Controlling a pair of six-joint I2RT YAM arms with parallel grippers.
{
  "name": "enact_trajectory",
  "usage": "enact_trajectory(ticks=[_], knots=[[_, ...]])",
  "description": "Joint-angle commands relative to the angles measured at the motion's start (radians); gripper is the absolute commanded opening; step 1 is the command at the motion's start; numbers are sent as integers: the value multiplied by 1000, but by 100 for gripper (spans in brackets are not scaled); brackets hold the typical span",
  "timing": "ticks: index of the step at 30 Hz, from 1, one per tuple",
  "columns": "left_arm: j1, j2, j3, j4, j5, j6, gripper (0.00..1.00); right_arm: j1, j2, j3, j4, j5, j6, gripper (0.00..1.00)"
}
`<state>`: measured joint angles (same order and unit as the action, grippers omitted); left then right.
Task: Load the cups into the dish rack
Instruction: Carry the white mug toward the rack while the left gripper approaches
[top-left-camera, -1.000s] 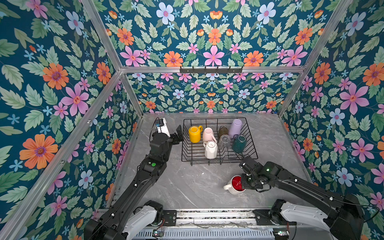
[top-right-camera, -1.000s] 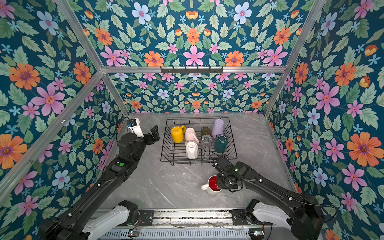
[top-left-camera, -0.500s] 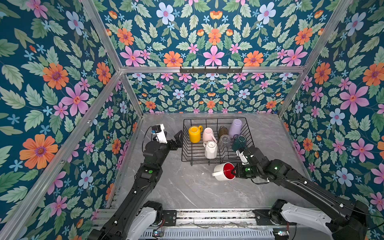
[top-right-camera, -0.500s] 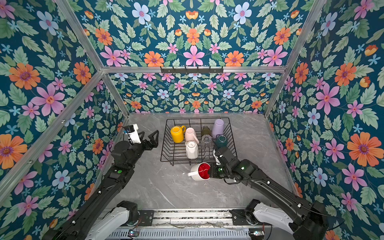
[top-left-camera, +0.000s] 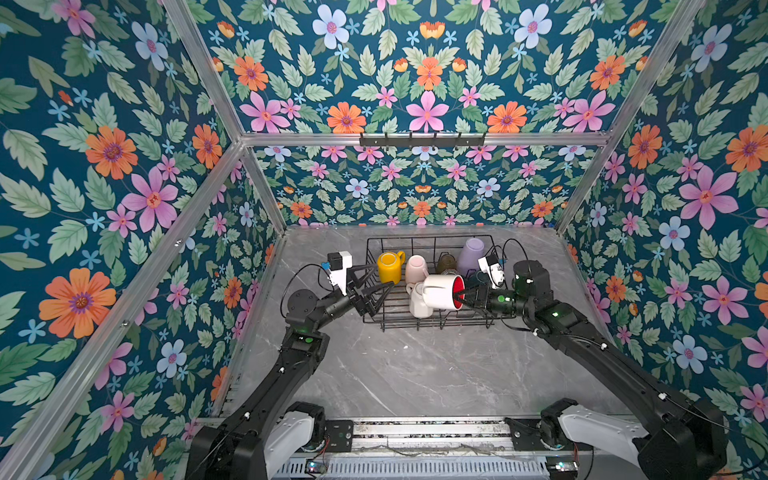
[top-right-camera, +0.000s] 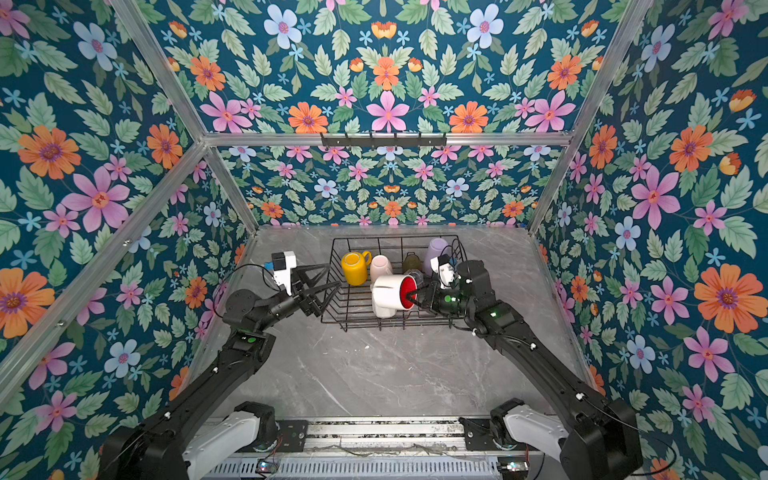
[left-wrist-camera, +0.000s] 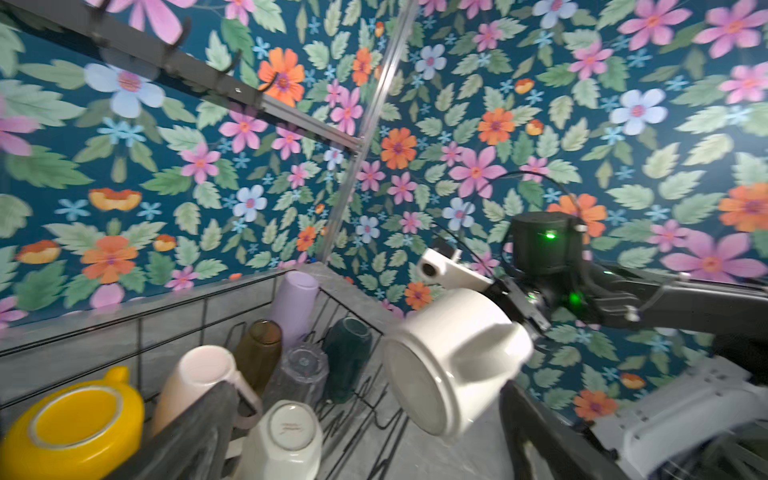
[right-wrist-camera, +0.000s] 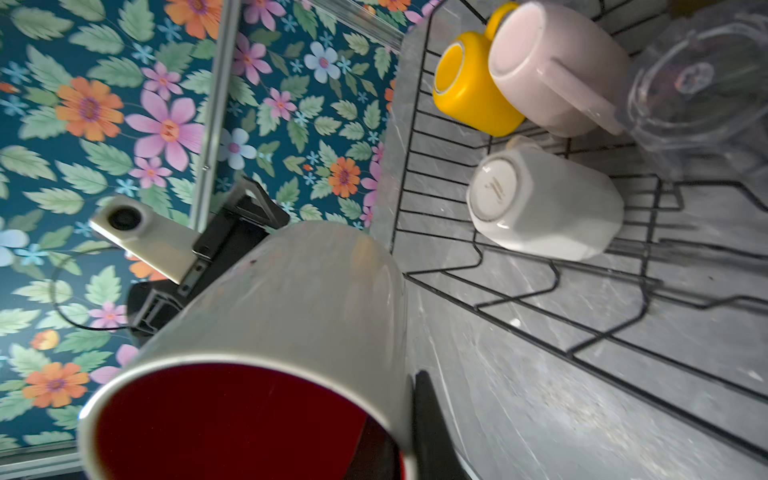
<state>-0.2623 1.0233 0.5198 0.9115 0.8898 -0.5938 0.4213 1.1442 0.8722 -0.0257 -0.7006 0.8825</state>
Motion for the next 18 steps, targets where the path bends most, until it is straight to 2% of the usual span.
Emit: enact_trajectory(ticks=[1, 4, 8, 18], knots=[[1, 33, 8, 248, 195, -135, 100, -2, 36, 19, 316, -145, 120, 0], [1, 56, -2, 331, 214, -183, 100, -2, 90, 25, 427, -200, 186, 0], [1, 75, 12, 398, 238, -240, 100, 2, 129, 45, 475, -252, 223, 0], [0, 81, 14, 374, 248, -220, 100, 96, 191, 147, 392, -339, 137, 0]])
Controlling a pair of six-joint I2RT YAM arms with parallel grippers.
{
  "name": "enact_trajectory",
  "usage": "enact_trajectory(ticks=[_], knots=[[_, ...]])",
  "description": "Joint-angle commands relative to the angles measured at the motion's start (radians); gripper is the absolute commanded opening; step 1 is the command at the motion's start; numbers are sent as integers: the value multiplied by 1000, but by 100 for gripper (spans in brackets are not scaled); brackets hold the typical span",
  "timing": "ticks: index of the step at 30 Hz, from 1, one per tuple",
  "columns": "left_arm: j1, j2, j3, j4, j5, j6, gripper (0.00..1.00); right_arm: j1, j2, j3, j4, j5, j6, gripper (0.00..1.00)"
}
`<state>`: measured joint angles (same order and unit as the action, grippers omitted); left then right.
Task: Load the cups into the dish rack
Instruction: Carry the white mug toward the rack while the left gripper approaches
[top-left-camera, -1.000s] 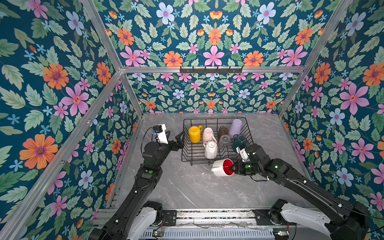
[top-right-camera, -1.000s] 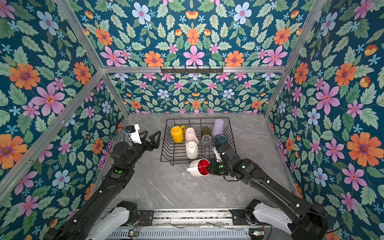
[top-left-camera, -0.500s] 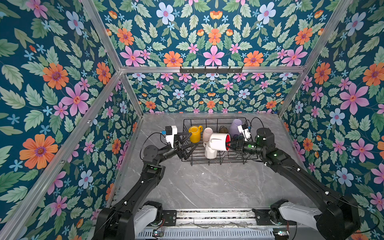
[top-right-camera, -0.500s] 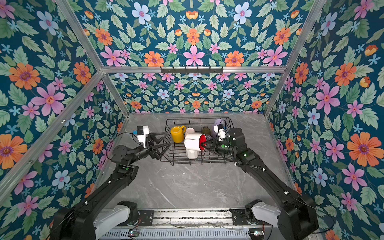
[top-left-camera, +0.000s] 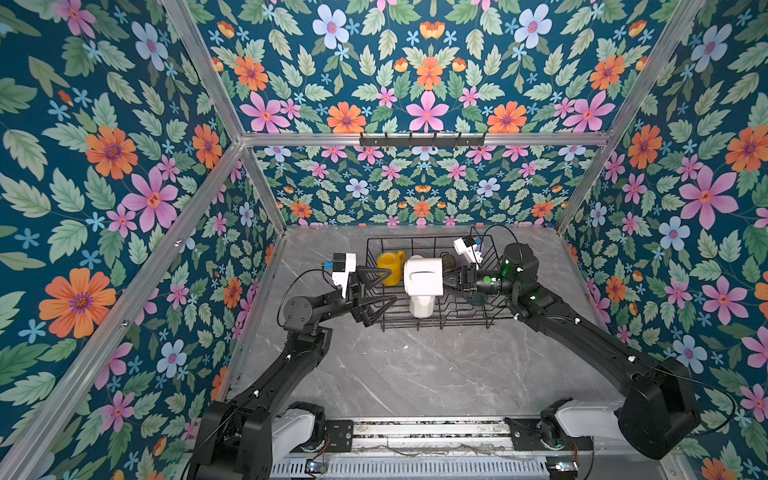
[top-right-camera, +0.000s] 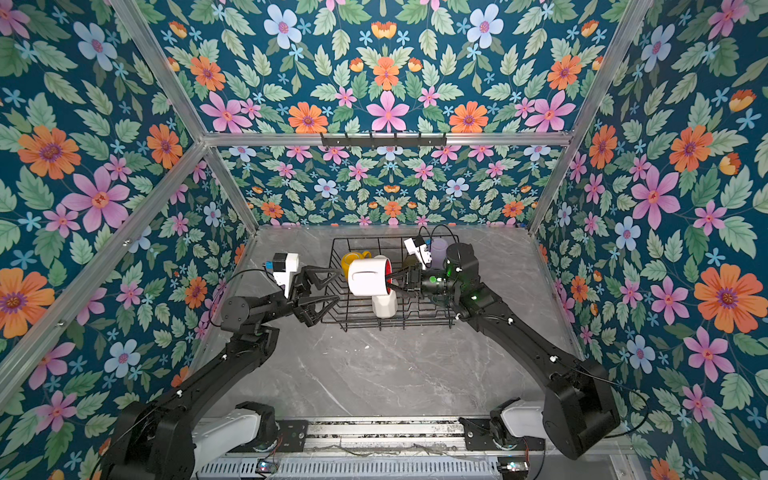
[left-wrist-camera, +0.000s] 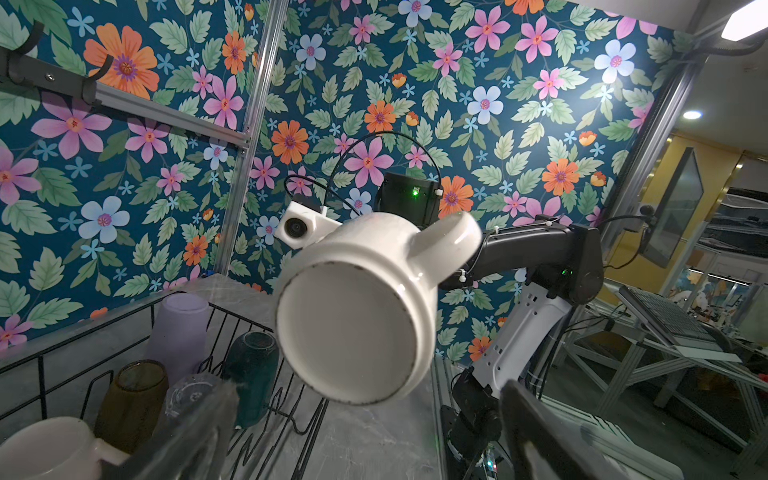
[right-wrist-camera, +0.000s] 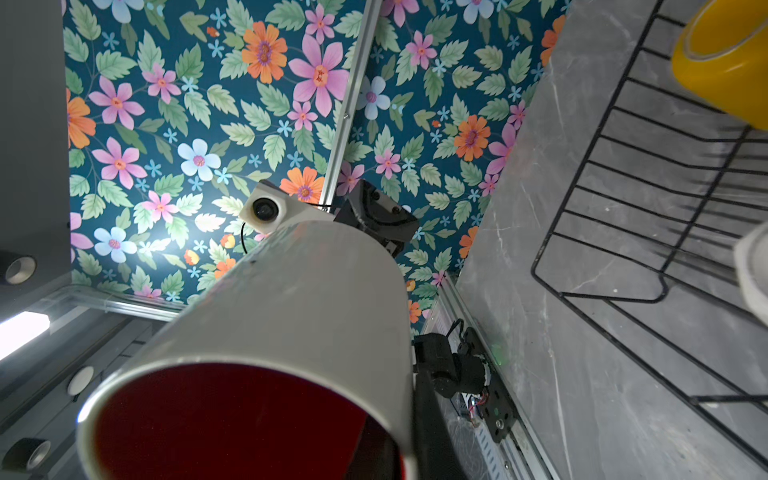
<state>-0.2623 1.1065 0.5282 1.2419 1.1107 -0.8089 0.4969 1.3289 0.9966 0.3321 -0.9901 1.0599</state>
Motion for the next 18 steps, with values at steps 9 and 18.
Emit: enact_trajectory(ticks=[9, 18], knots=[[0, -32, 11, 49, 56, -28, 100, 57, 63, 63, 54, -67, -30, 0], [0, -82, -4, -33, 48, 20, 100, 69, 82, 79, 73, -69, -3, 0]])
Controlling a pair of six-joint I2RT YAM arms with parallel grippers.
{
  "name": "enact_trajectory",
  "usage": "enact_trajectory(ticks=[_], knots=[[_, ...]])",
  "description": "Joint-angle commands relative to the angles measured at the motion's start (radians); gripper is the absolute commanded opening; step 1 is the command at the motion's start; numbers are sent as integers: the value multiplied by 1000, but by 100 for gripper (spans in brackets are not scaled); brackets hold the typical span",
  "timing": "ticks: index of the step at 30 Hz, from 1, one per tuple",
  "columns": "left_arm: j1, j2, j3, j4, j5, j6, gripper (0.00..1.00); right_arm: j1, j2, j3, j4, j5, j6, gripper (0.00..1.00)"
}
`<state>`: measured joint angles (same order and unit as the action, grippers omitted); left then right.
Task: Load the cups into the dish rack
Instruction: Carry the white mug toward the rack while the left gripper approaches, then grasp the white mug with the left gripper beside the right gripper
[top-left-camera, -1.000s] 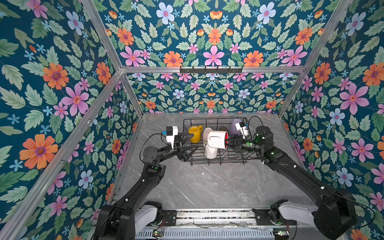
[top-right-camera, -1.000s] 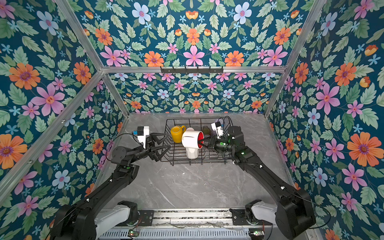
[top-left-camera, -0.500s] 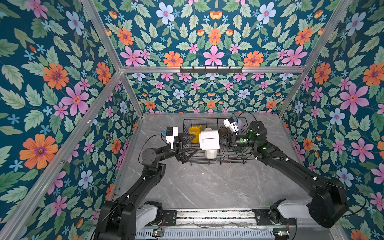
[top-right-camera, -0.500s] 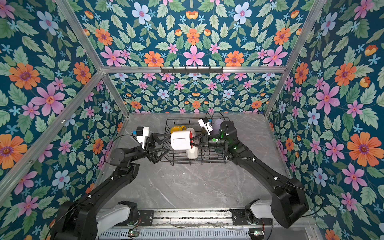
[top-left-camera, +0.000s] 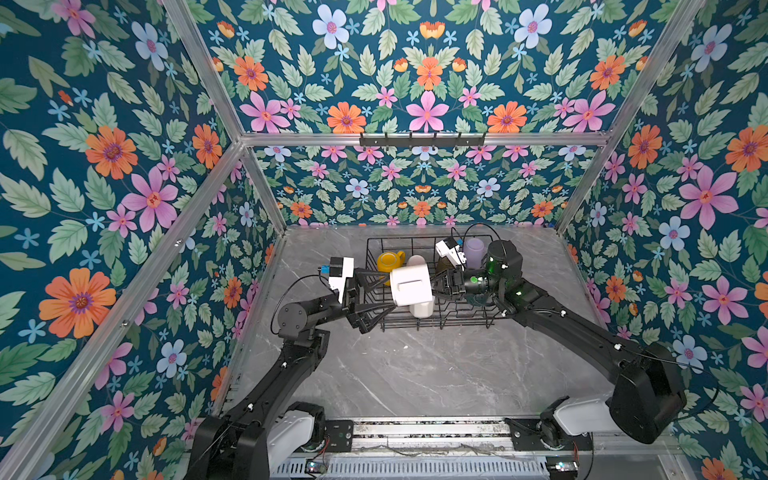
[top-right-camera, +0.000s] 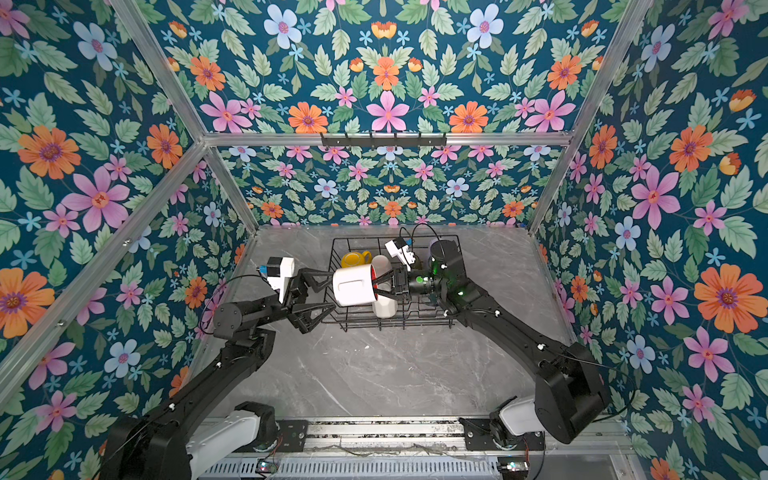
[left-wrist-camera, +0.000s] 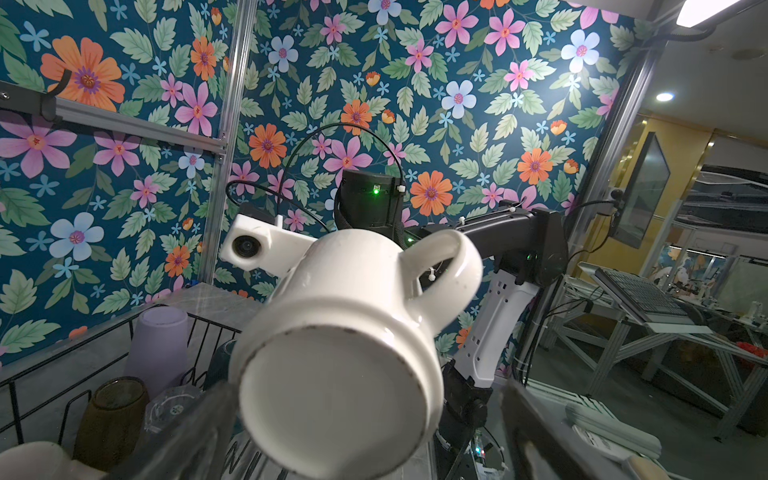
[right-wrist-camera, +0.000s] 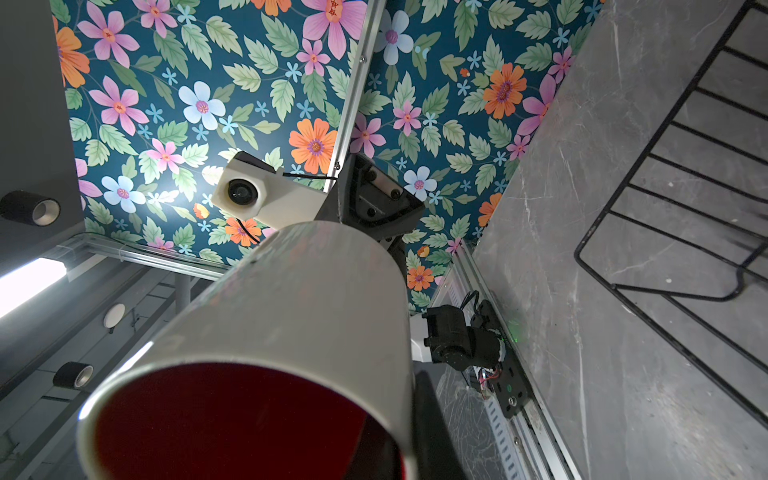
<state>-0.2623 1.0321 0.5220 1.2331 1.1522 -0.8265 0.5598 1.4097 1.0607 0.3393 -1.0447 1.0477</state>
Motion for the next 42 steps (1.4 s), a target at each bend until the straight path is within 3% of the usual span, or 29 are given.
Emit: enact_trajectory(ticks=[1, 27, 36, 42], knots=[[1, -9, 4, -31, 7, 39, 100, 14, 6, 19, 69, -17, 11, 0], [0, 2, 9, -52, 38, 60, 99, 118, 157, 121, 125, -24, 56, 0], [0, 4, 10, -55, 50, 57, 95, 144, 208, 150, 173, -34, 95, 0], [0, 2, 12, -59, 52, 58, 87, 152, 213, 154, 176, -34, 97, 0]])
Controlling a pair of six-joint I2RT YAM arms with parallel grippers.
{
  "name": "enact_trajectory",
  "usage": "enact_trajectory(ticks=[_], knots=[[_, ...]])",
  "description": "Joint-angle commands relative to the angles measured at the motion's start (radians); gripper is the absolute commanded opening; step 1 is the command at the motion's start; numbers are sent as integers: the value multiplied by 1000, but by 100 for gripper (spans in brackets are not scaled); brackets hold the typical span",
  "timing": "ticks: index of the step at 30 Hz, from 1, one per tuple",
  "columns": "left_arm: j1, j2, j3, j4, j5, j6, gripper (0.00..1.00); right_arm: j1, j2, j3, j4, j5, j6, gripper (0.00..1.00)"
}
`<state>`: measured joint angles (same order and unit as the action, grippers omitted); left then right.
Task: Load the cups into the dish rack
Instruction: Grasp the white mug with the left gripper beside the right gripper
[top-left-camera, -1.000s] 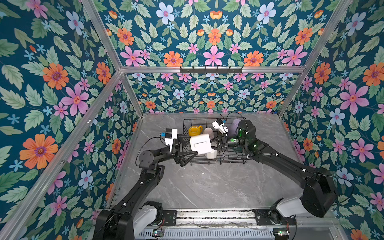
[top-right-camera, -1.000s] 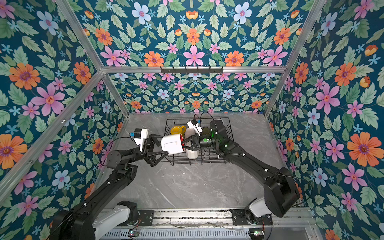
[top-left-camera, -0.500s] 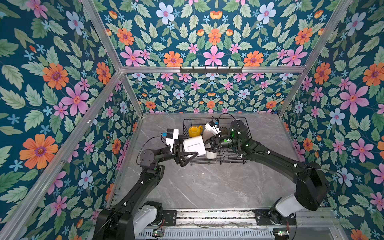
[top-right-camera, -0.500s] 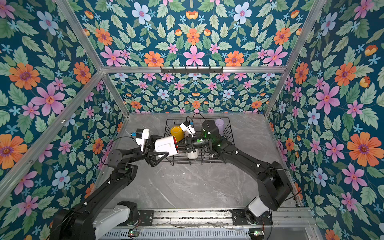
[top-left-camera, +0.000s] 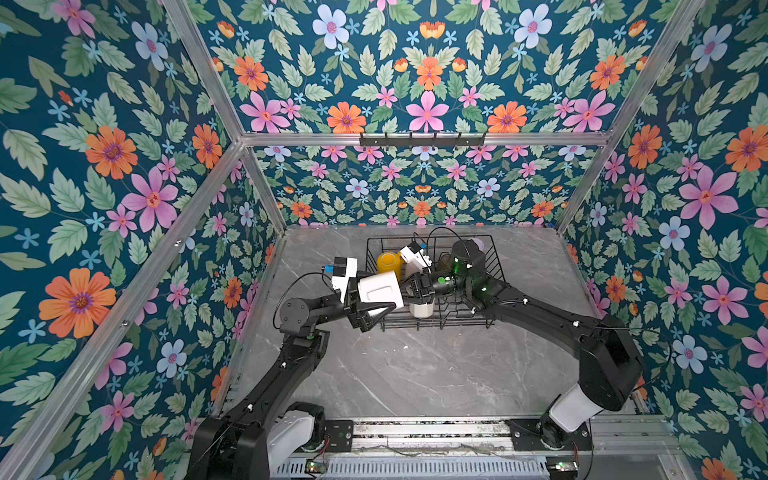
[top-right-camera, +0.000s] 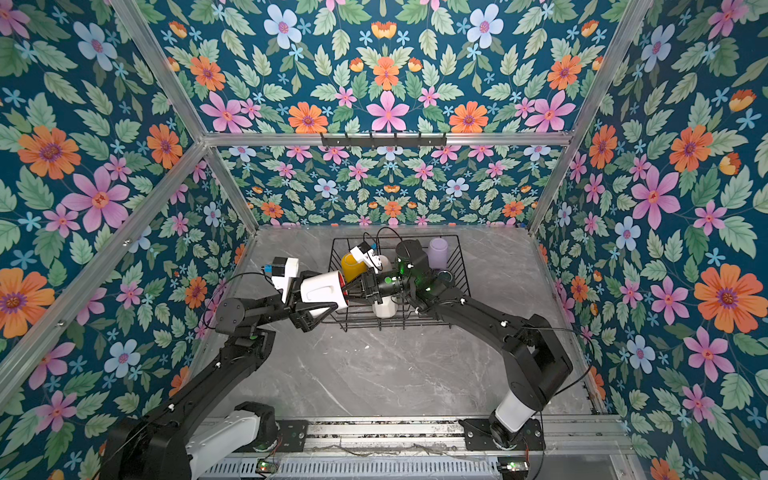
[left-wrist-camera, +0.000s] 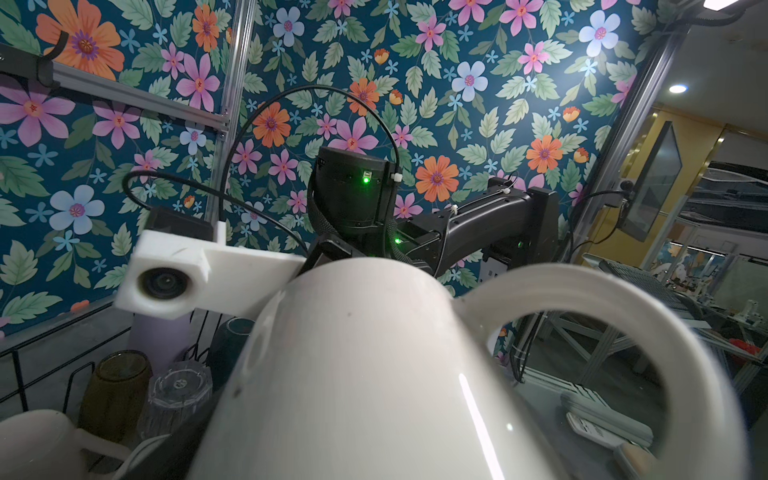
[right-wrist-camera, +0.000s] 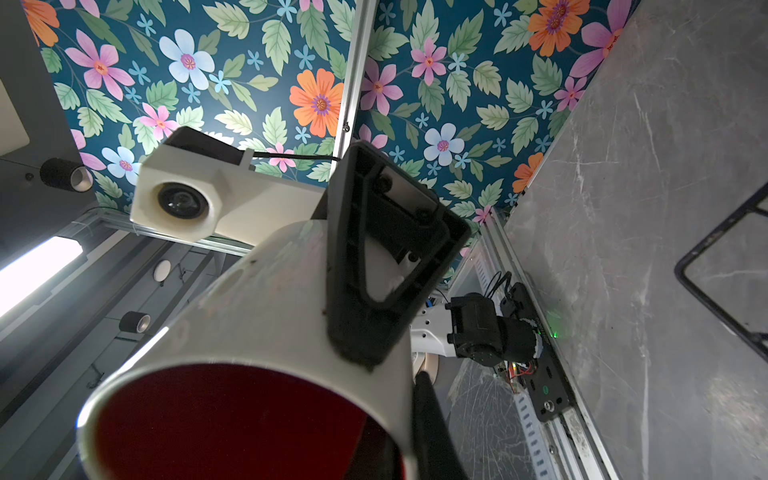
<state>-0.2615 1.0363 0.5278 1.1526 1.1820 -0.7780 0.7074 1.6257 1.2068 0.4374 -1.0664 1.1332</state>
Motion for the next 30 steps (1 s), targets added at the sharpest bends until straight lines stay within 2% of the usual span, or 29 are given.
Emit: enact_trajectory(ticks=[1, 7, 11, 15, 18, 22, 30], knots=[[0, -2, 7, 19, 21, 9, 84, 4, -1, 8, 76, -13, 13, 0], [0, -14, 19, 6, 22, 10, 49, 4, -1, 4, 72, -7, 13, 0], [0, -33, 28, -66, 4, 57, 34, 4, -3, 2, 66, 4, 9, 0], [0, -59, 38, -163, -24, 122, 14, 4, -6, 3, 49, 15, 0, 7], [-1, -80, 47, -236, -48, 172, 9, 2, -12, 5, 35, 22, -7, 13], [1, -100, 60, -310, -93, 227, 0, -6, -22, 2, 24, 29, -15, 16], [0, -112, 80, -336, -134, 252, 0, -19, -43, -2, -4, 34, -28, 36]])
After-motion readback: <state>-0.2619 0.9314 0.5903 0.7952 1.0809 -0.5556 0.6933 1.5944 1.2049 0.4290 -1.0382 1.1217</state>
